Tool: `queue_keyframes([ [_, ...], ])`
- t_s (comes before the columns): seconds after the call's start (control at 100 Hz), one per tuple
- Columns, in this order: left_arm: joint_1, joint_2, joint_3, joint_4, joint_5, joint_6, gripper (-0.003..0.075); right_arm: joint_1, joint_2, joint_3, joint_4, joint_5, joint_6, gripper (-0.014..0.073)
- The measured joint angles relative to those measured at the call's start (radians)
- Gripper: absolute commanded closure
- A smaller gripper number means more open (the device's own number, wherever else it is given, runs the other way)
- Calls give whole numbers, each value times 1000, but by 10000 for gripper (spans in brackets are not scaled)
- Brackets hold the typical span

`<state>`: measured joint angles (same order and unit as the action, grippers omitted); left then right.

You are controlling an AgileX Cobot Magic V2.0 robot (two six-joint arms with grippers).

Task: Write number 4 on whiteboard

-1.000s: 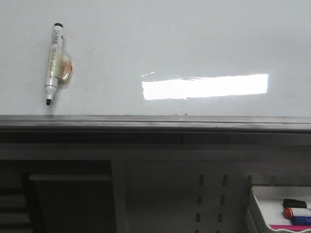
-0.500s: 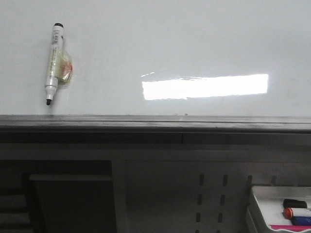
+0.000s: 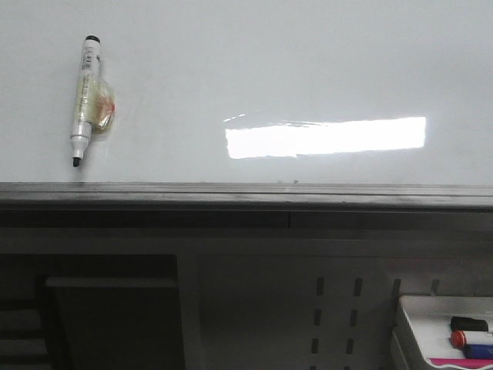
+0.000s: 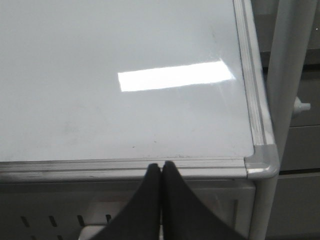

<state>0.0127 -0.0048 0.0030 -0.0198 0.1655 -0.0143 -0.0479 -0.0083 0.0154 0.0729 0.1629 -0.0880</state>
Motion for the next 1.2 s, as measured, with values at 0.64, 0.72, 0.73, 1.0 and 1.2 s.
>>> queue_keyframes([
  [0.64, 0, 310, -220, 10, 33, 0, 327, 0, 399, -194, 160, 133, 0, 658],
  [0.72, 0, 346, -211, -8, -35, 0, 251, 0, 414, -194, 161, 125, 0, 658],
  [0.73, 0, 349, -212, -11, -50, 0, 250, 0, 414, -194, 161, 126, 0, 658],
  [1.0, -88, 565, -207, 8, -297, 0, 277, 0, 416, -194, 161, 68, 0, 658],
  [1.2, -315, 755, -257, 42, -403, 0, 277, 0, 416, -194, 161, 67, 0, 658],
])
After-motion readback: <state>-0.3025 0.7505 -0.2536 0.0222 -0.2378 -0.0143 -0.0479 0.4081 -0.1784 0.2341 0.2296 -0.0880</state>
